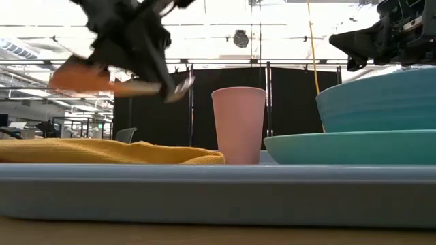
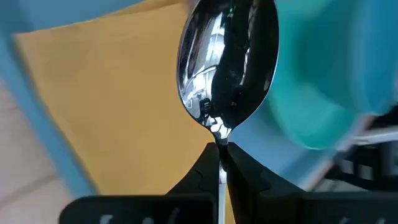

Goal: Set up tray
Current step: Put the orange spoon on the orange napkin

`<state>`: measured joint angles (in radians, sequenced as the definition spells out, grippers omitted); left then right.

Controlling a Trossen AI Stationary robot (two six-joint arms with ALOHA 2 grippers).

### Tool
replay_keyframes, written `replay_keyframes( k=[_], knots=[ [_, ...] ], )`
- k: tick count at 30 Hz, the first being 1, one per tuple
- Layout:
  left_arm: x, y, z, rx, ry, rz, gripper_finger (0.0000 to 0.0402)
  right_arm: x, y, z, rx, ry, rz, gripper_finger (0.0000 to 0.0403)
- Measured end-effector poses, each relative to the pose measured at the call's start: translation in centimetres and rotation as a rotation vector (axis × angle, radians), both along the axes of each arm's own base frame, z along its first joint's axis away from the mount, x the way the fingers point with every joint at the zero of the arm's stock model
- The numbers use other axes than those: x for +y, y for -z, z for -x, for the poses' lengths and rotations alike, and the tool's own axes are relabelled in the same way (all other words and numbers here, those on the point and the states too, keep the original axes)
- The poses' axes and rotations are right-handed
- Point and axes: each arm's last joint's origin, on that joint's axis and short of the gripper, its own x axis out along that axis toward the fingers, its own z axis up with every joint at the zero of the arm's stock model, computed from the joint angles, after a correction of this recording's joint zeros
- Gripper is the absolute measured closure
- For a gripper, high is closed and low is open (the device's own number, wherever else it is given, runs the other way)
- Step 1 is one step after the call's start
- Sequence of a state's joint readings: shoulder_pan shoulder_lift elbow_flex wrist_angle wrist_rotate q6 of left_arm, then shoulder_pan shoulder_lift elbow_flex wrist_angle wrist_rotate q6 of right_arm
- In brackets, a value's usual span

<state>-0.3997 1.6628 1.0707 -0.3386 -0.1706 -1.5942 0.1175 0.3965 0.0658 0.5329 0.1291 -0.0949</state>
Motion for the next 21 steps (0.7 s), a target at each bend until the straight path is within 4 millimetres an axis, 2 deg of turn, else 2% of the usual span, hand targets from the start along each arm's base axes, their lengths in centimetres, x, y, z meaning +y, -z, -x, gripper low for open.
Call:
replay_keyframes(
  k=[4,11,21],
  knots=[
    [0.1,1.4,-0.7,0.037,0.01,0.028,0.0392,0.0,0.1,0.0,0.006,0.0,0.0,0.0403],
    [0.2,2.2,-2.8,-0.08,0.024,0.079,0.0392,0.0,0.1,0.0,0.006,0.0,0.004,0.0403],
    [-0.2,4.8,-3.8,0.017,-0.001,0.093,0.039,0.0,0.1,0.0,0.015,0.0,-0.002,0.0403]
  ],
)
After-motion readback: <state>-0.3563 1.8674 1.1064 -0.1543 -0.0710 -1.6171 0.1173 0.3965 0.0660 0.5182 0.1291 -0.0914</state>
